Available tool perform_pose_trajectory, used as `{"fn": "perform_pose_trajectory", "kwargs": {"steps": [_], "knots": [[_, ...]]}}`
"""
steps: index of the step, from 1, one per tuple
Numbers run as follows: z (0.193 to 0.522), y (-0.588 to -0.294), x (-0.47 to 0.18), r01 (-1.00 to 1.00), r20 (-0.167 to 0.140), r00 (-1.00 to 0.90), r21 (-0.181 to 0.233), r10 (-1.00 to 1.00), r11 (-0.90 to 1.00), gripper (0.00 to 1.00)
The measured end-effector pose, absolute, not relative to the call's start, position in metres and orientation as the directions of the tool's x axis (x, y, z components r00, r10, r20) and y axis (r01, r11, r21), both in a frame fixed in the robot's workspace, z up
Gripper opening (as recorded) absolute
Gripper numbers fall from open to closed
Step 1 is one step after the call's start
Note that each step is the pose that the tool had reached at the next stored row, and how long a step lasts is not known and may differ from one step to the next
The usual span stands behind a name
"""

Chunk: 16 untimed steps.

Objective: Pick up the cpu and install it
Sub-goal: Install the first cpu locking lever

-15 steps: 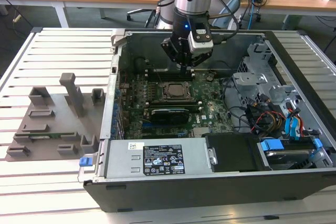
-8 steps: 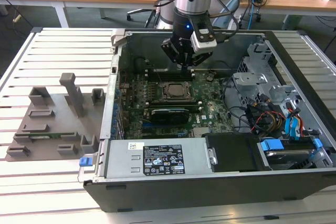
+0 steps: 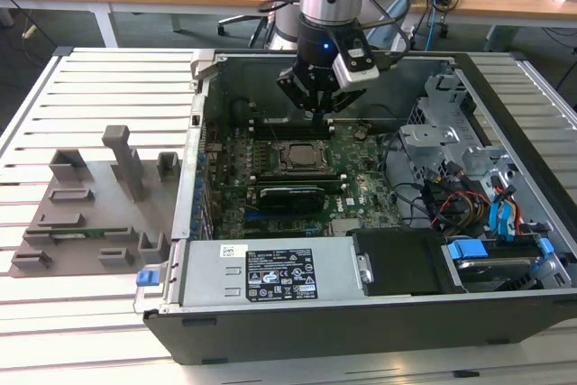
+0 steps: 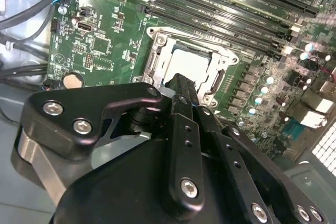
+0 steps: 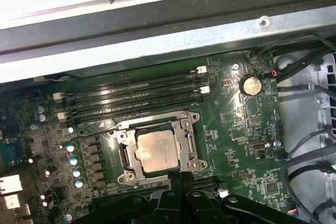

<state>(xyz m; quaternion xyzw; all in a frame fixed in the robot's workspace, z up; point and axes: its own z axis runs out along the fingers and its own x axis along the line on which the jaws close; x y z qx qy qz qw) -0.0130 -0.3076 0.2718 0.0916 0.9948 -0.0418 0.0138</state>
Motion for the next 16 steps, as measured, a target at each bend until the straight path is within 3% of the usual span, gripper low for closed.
{"fn": "perform_pose_trajectory", "kwargs": {"steps": [7,11,16], "knots": [[0.2718,-0.3076,-0.0130,0.124,-0.035,-0.992,-0.081,0.121,0.989,0.11],[0.2718,-0.3076,-0.0130,0.118,-0.031,-0.993,-0.043,0.117,0.992,0.11],[0.2717,-0.3076,-0.0130,0.024,-0.030,-0.999,-0.042,0.023,0.999,0.11]]}}
